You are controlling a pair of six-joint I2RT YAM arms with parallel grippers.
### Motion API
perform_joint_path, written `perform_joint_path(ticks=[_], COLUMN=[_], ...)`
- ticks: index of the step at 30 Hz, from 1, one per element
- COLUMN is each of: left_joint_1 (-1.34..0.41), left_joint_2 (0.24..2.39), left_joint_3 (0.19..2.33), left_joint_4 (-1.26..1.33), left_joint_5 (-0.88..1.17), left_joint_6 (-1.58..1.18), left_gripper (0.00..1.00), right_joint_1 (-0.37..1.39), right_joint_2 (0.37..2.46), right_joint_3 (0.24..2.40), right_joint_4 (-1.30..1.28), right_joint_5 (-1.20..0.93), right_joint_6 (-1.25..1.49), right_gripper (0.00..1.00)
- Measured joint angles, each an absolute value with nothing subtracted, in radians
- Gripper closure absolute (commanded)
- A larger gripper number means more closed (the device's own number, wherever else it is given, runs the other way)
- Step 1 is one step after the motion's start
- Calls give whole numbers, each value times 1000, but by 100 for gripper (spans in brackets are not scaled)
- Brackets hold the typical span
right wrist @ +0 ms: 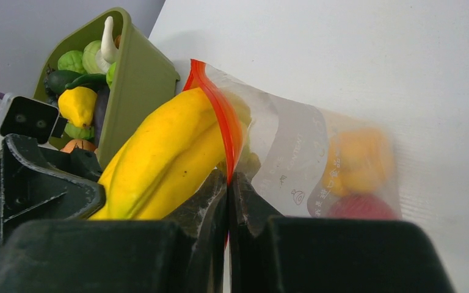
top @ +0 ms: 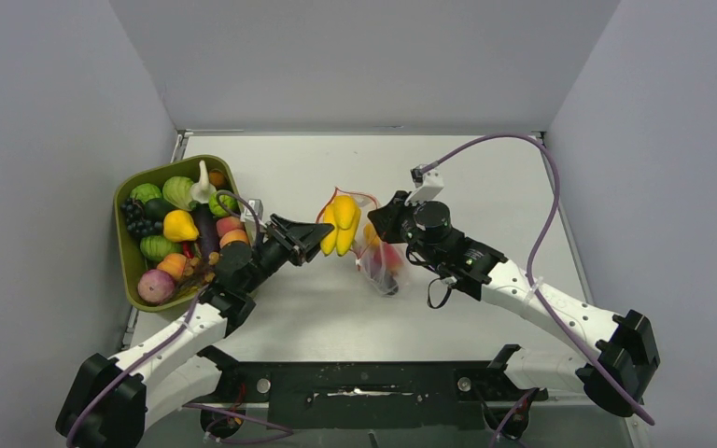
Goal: Place the food in the zip-top bag and seal the zipper
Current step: Place the fake fruit in the zipper food storage bag.
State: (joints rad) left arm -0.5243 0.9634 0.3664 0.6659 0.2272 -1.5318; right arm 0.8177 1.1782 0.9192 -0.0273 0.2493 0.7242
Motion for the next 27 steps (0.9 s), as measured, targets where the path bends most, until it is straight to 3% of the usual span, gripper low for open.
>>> perform_joint_path(ticks=[12, 18, 24, 27], left_joint_1=[-537, -549, -549, -548], left_joint_2=[1010, 1015, 1015, 1015], left_joint_3=[425, 492, 522, 543], left_joint_4=[537, 407, 324, 268], left_joint_5=[187, 165, 137, 128], left_joint_6=[-1480, -1385, -1309, -1270], left_gripper=[83, 73, 52, 50], right_joint_1=[818, 818, 818, 818], right_joint_2=[1178, 1174, 1171, 1163], right_joint_3=[893, 882, 878, 878], right_joint_4=[9, 14, 13, 8], right_joint_5=[189, 164, 149, 151], right_joint_6=[719, 715, 716, 716], right_gripper=[100, 100, 100, 100])
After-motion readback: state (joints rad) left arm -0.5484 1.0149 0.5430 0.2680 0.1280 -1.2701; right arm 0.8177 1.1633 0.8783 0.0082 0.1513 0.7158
